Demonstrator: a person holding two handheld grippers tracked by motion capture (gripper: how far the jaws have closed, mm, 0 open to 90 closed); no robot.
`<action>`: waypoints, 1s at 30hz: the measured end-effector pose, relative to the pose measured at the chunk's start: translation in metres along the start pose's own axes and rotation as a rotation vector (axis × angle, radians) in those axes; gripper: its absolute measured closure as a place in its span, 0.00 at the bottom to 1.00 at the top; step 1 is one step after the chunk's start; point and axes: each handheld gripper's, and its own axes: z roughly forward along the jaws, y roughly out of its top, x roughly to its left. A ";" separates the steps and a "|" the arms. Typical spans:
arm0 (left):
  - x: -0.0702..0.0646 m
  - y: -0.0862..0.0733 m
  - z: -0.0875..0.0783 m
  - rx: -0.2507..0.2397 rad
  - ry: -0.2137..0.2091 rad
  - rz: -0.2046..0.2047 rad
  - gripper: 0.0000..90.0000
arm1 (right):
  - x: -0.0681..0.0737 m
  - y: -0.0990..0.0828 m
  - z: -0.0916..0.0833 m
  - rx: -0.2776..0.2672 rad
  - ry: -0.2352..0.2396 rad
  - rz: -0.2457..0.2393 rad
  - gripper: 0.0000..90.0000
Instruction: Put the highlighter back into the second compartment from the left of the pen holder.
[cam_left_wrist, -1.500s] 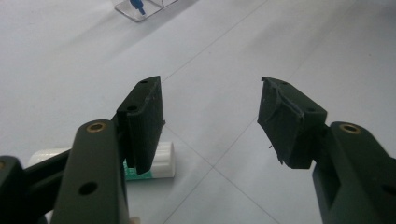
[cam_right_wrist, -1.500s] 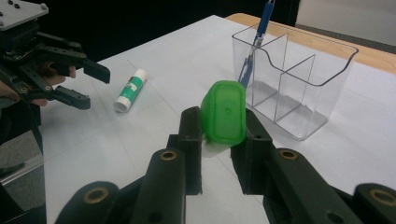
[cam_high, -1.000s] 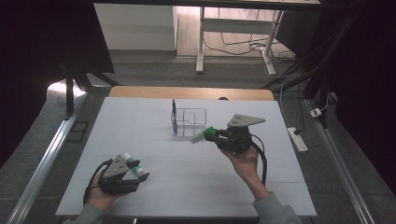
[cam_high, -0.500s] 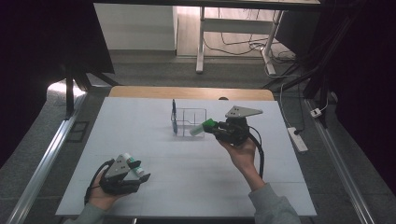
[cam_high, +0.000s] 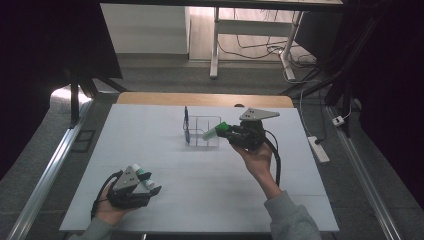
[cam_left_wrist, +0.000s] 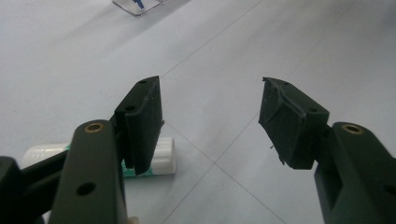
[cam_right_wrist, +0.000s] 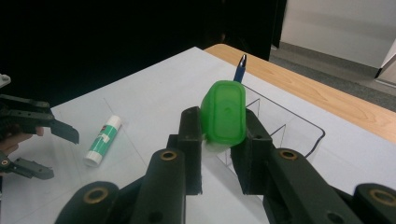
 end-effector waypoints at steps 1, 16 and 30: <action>0.000 0.000 0.000 0.000 0.001 0.001 0.43 | 0.000 0.001 0.000 0.005 -0.003 -0.002 0.83; -0.002 0.000 0.004 0.015 -0.004 0.011 0.43 | -0.004 0.006 0.005 -0.003 -0.004 0.006 0.83; -0.004 -0.001 0.007 0.034 0.003 0.028 0.43 | -0.006 0.009 0.009 0.001 -0.010 0.001 0.83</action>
